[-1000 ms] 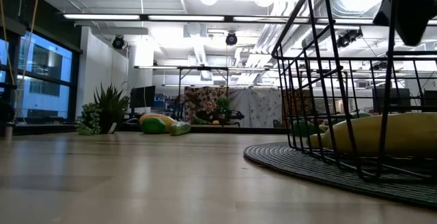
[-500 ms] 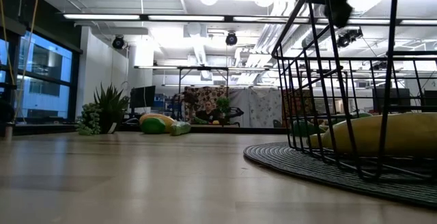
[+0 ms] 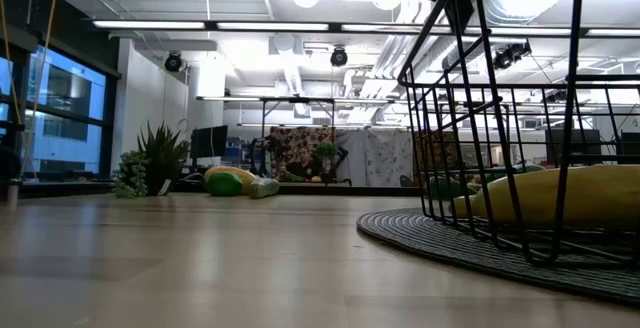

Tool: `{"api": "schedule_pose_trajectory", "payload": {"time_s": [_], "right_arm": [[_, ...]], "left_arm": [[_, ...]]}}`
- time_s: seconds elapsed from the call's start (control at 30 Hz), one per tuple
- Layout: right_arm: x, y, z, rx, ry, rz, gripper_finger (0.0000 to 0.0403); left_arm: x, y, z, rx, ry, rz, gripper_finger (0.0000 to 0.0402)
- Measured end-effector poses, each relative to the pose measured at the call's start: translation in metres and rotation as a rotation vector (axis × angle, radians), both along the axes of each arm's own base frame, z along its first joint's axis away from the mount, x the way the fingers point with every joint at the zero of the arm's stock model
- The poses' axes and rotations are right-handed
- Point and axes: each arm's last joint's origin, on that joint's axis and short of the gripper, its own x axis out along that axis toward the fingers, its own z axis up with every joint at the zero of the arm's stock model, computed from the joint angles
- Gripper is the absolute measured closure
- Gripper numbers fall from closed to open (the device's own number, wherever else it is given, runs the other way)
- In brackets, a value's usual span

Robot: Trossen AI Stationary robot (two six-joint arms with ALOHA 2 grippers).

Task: Build produce basket
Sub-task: Put the green cucumber into the black basket

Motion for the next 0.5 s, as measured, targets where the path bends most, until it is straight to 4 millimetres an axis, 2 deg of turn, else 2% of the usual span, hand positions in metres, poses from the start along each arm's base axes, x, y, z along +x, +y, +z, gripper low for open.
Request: {"api": "schedule_pose_trajectory", "payload": {"time_s": [0.23, 0.5], "right_arm": [[0.0008, -0.0023, 0.0106, -0.102, -0.08, -0.07, 0.0178], [0.0007, -0.0028, 0.0111, -0.185, -0.08, -0.084, 0.0178]], "left_arm": [[0.0, 0.0, -0.0001, 0.085, 0.027, 0.004, 0.0101], [0.0, 0.0, -0.0002, 0.122, 0.039, 0.004, 0.0101]]}}
